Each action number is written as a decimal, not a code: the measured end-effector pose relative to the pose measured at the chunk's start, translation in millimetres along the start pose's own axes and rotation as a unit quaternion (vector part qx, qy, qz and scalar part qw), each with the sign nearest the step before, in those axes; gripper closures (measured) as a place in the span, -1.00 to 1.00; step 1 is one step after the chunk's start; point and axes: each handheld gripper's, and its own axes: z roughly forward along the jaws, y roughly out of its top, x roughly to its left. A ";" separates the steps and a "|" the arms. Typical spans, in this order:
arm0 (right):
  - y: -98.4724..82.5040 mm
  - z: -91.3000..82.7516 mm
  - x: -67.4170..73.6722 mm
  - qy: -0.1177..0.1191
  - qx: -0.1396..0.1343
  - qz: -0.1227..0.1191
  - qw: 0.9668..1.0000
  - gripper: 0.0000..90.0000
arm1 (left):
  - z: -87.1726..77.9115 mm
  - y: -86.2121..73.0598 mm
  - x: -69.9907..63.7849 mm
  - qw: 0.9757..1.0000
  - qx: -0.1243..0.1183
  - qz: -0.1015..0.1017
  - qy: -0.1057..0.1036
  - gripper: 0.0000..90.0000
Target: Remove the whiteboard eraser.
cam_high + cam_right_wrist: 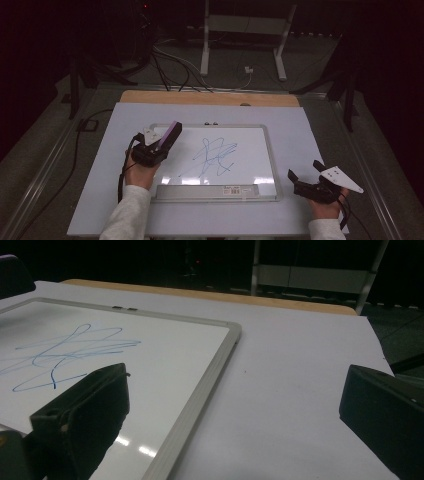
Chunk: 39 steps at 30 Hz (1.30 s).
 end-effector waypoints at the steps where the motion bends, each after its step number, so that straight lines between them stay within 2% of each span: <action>1: 0.0 0.0 0.0 0.000 0.000 0.001 1.000 -1.00 | 1.5 0.2 -1.0 1.000 0.002 0.002 0.001 0.43; 5: -0.1 0.2 -0.3 0.001 0.000 0.001 1.000 -1.00 | 6.5 1.0 -4.4 1.000 0.005 0.010 0.003 0.43; 23: -0.1 0.2 -0.7 0.000 0.000 0.001 1.000 -1.00 | 18.7 4.9 -10.4 1.000 0.014 0.023 0.008 0.43; 39: 0.0 1.9 0.1 0.001 0.000 0.000 1.000 -1.00 | 25.1 6.9 -10.2 1.000 0.013 0.020 0.014 0.43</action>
